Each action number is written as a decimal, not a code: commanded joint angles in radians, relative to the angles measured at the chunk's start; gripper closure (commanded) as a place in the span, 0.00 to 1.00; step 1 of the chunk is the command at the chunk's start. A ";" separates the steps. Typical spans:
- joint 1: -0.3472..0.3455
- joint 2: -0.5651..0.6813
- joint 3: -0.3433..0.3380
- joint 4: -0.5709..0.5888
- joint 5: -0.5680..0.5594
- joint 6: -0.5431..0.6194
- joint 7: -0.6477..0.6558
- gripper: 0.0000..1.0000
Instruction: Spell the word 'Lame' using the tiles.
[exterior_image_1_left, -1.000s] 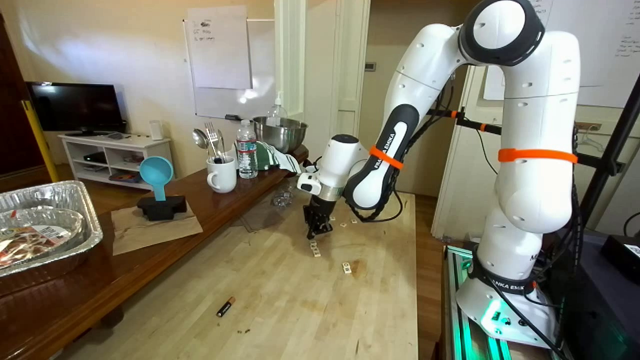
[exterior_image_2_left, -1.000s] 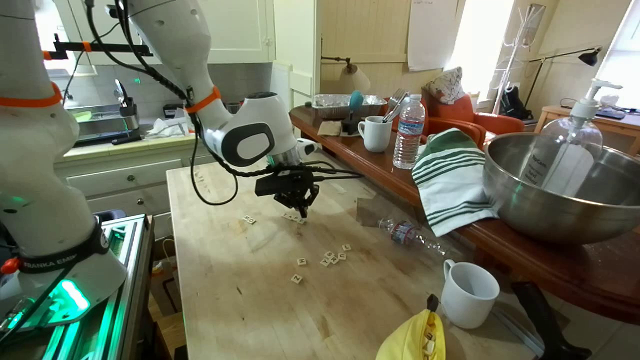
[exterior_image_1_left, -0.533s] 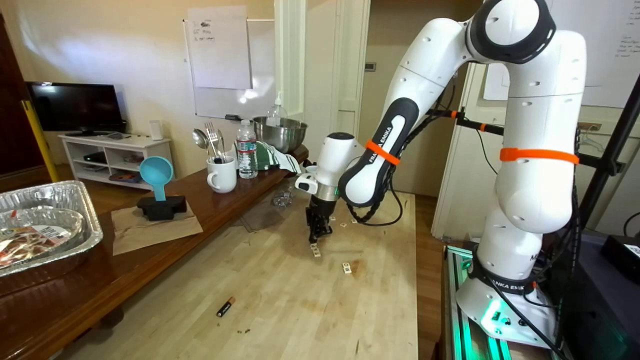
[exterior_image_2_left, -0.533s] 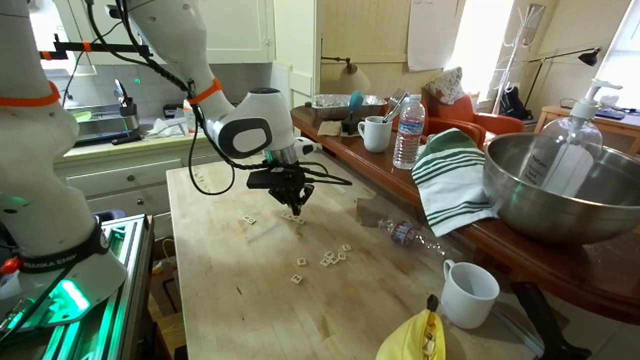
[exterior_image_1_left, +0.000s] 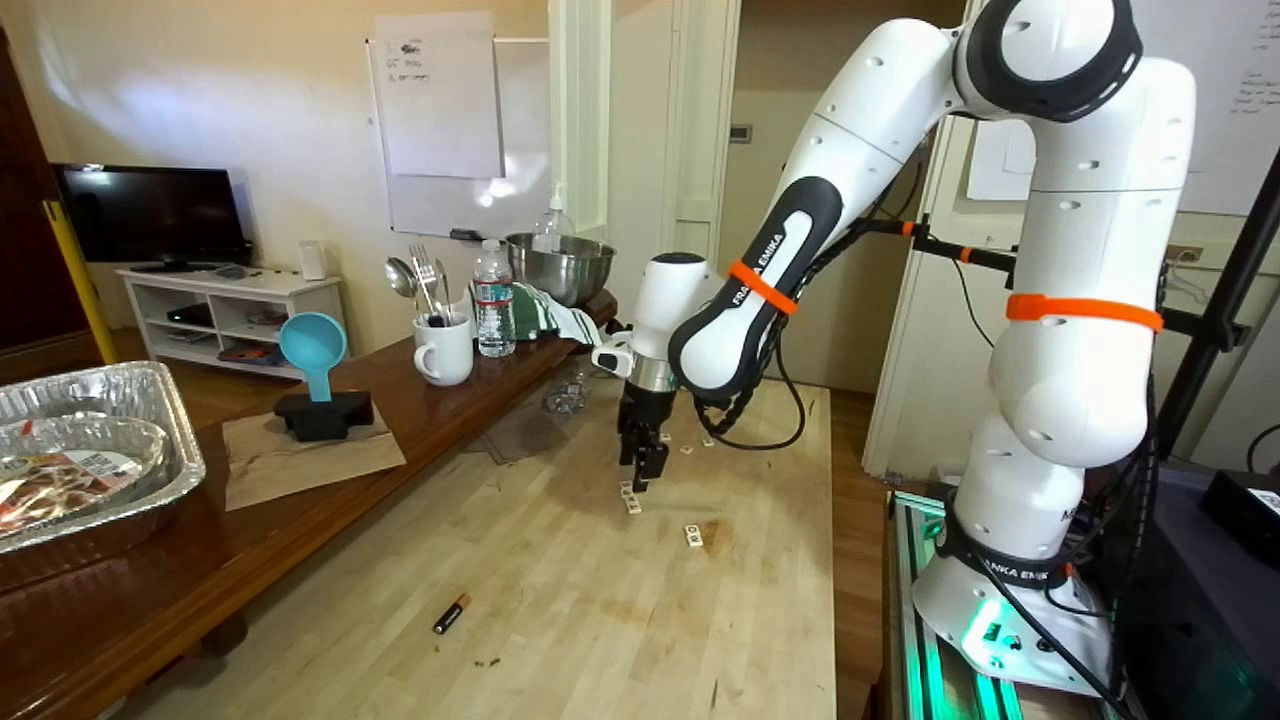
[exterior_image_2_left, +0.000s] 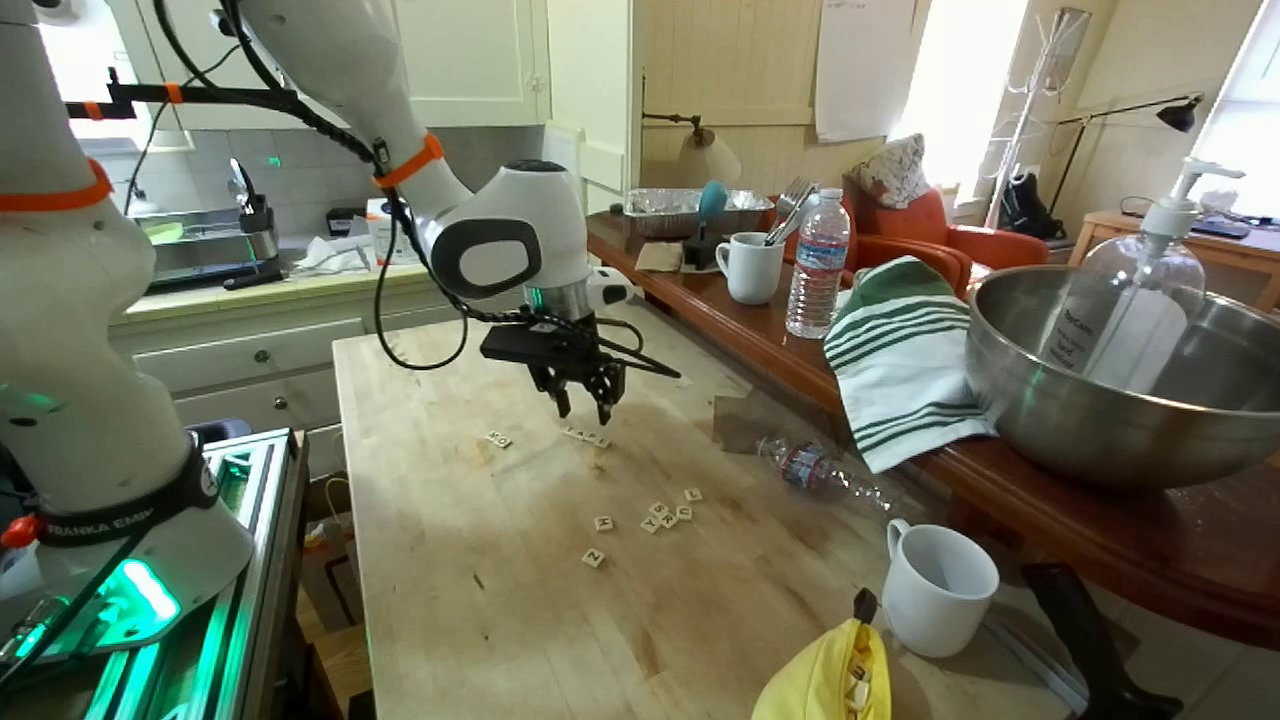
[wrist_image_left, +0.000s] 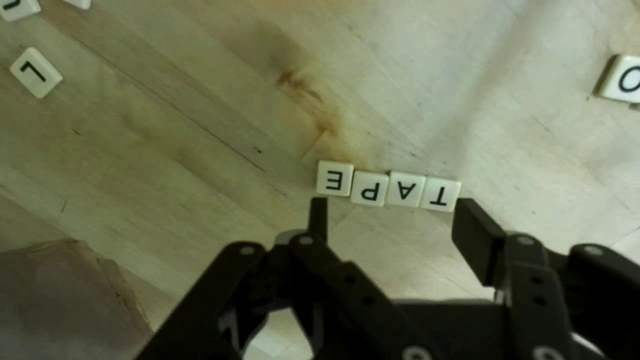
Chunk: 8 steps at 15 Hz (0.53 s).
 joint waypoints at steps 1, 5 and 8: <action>0.034 -0.028 -0.023 -0.001 0.018 -0.054 0.064 0.01; 0.045 -0.036 -0.030 -0.001 0.015 -0.061 0.119 0.00; 0.051 -0.040 -0.034 -0.001 0.012 -0.068 0.161 0.00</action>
